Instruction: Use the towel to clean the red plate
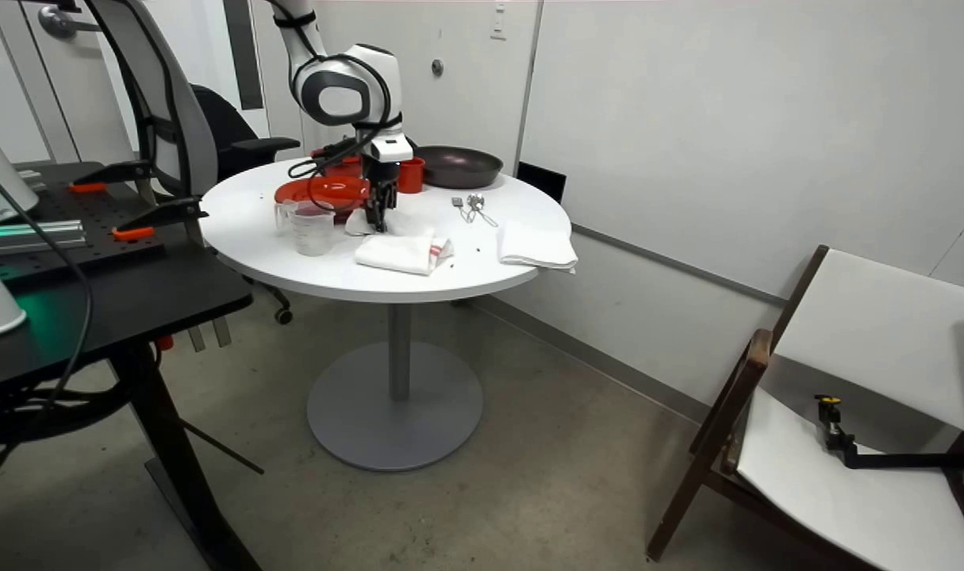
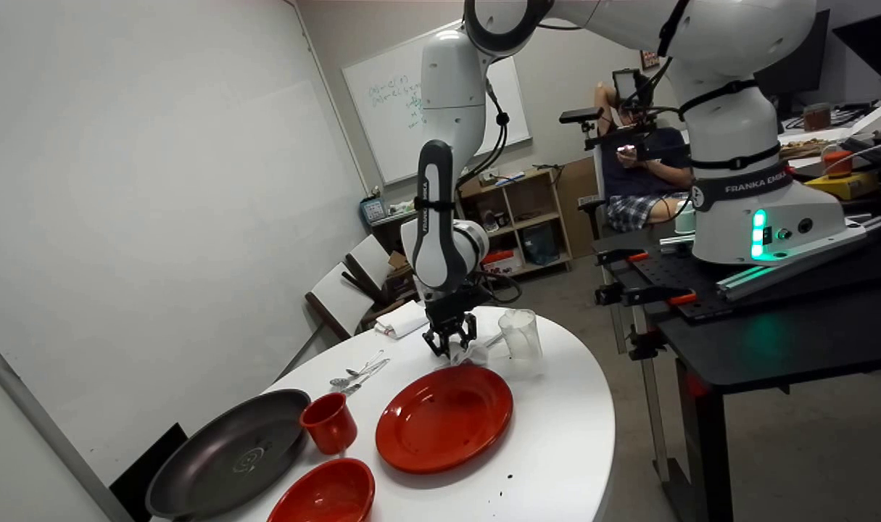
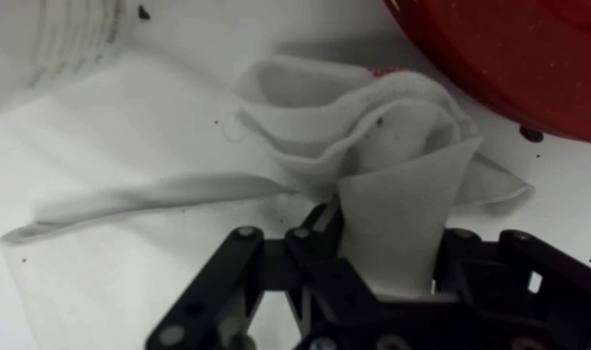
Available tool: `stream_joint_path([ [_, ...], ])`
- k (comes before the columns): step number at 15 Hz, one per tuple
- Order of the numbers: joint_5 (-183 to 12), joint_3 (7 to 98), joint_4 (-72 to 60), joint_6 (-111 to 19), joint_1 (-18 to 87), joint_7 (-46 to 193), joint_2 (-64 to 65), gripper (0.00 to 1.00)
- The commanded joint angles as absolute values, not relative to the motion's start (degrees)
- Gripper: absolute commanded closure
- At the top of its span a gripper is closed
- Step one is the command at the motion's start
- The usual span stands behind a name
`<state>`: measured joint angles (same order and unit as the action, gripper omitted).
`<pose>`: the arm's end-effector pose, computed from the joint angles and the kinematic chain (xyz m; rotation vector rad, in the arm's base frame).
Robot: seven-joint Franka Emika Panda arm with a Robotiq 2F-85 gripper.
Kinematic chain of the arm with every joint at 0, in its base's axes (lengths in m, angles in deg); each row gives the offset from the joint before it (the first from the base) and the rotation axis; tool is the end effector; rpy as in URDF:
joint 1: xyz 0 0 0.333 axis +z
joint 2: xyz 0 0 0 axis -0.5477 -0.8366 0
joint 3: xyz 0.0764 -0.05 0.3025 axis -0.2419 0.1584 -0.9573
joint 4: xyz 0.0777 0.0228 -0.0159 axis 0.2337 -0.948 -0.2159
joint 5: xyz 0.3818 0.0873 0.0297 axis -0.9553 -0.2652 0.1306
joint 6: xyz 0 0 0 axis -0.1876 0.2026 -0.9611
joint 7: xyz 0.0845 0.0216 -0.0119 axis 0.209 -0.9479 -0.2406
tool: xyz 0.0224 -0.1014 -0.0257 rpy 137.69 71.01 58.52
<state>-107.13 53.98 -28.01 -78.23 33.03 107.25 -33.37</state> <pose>0.5636 -0.0813 0.0239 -2.6975 1.5639 -0.0845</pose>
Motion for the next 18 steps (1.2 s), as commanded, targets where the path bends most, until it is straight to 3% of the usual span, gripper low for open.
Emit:
stream_joint_path([
  [1, -107.3, 55.78, -25.67, -76.46, 34.65, 107.24, -35.69, 0.95],
  [18, -103.44, 64.94, -25.63, -77.58, 48.65, 111.56, -32.57, 0.94],
])
